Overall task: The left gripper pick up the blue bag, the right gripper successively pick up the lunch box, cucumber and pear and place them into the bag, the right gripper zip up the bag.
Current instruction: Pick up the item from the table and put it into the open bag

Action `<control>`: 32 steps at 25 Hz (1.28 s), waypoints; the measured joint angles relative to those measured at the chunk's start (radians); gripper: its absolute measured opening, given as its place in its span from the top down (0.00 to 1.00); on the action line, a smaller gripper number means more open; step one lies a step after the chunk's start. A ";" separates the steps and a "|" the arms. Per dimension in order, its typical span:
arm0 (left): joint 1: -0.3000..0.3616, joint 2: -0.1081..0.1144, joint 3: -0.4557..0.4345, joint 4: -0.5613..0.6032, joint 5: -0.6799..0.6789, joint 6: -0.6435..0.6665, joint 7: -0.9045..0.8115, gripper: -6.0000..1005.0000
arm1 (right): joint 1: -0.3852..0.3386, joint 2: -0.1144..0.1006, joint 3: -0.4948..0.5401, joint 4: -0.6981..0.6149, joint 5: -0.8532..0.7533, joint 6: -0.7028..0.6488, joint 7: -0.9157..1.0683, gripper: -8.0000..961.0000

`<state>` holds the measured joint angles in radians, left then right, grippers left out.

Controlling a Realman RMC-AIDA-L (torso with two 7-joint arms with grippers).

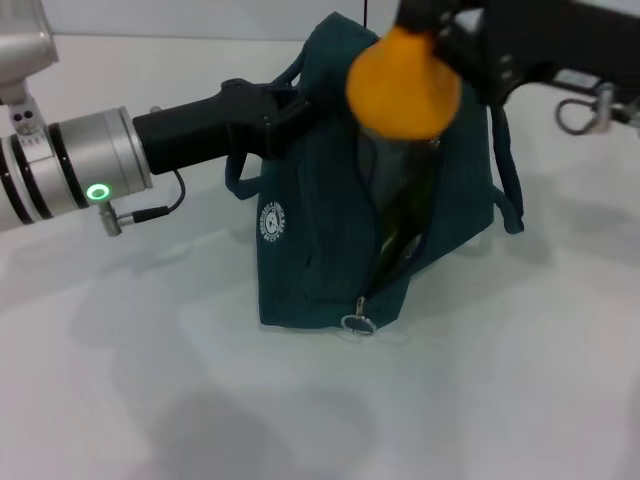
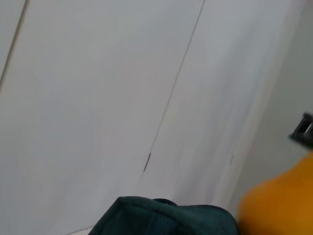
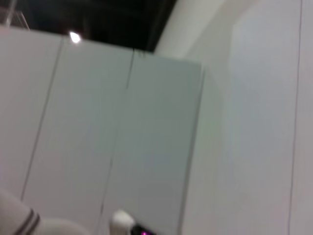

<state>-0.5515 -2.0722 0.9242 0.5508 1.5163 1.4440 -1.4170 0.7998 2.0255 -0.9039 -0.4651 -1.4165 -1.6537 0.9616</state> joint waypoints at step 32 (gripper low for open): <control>0.007 -0.005 -0.004 -0.010 0.000 -0.039 0.014 0.96 | -0.138 -0.011 -0.242 -0.053 0.132 0.134 0.014 0.70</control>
<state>-0.5448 -2.0770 0.9204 0.5410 1.5161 1.4046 -1.4035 0.6622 2.0147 -1.1456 -0.5185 -1.2849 -1.5195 0.9757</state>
